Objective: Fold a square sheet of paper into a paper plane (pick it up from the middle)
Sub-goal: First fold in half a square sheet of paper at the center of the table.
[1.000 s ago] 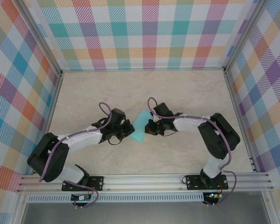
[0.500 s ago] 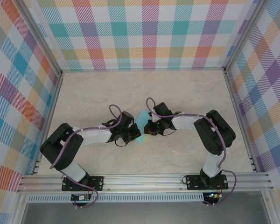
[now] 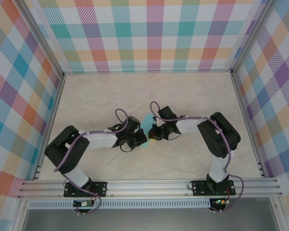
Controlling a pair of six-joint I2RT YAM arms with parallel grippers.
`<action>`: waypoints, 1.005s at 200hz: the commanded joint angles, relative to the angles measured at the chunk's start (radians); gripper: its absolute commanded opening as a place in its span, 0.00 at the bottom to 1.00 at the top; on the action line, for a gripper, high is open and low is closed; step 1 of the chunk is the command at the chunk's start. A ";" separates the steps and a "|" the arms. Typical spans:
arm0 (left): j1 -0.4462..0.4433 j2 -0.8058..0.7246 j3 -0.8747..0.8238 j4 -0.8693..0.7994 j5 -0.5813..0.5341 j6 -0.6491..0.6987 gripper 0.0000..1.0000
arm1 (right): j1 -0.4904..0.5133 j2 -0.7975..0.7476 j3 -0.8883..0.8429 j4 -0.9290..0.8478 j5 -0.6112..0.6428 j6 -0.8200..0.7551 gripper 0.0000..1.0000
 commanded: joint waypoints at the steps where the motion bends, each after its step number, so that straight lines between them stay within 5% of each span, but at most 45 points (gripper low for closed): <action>1: -0.018 0.018 0.018 0.022 0.006 -0.004 0.00 | -0.003 0.018 0.018 -0.001 -0.011 -0.021 0.00; 121: -0.023 0.032 -0.032 -0.064 -0.011 0.009 0.00 | -0.005 -0.013 -0.012 0.048 -0.074 -0.040 0.00; 201: -0.024 0.048 0.009 -0.251 -0.025 -0.019 0.00 | -0.069 0.058 0.021 -0.048 0.036 -0.082 0.00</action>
